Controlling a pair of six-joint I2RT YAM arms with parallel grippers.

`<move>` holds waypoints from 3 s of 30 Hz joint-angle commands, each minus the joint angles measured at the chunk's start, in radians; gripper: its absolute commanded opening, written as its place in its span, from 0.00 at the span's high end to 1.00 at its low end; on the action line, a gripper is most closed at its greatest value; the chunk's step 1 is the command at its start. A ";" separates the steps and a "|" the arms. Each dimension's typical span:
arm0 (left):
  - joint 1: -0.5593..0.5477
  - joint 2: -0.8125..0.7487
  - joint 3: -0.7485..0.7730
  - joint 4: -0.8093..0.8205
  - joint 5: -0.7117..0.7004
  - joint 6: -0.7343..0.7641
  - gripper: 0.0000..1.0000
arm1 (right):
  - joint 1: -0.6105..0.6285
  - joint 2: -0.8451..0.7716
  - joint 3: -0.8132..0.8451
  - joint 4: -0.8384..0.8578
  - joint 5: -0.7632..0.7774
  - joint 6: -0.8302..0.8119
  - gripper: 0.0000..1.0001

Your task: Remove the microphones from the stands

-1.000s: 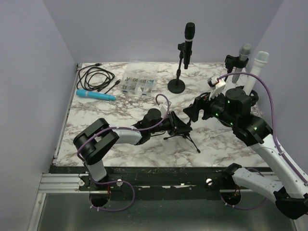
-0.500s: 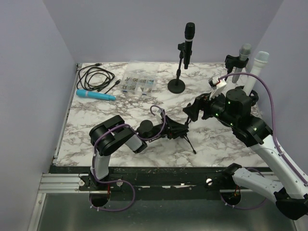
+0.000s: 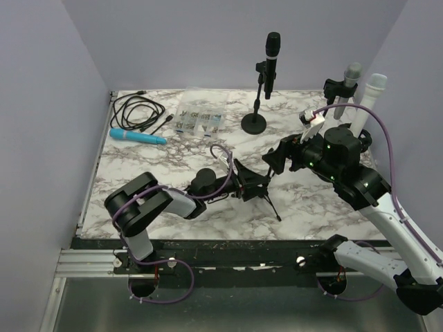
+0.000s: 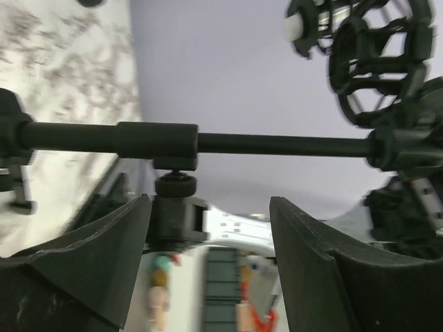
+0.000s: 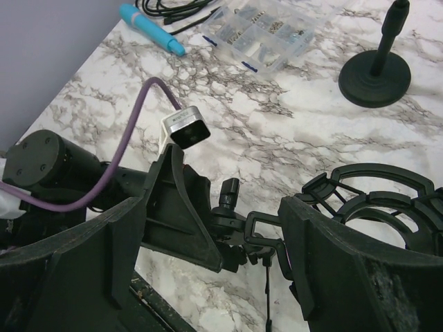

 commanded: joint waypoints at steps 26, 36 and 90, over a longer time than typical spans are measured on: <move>-0.166 -0.216 0.504 -1.340 -0.489 0.808 0.55 | -0.001 0.012 0.001 -0.054 0.002 0.032 0.14; -0.166 -0.202 0.509 -1.334 -0.452 0.798 0.59 | -0.001 0.015 -0.002 -0.048 -0.002 0.032 0.14; 0.003 -0.003 -0.057 0.044 0.015 -0.144 0.38 | 0.000 0.040 0.005 -0.035 -0.031 0.039 0.14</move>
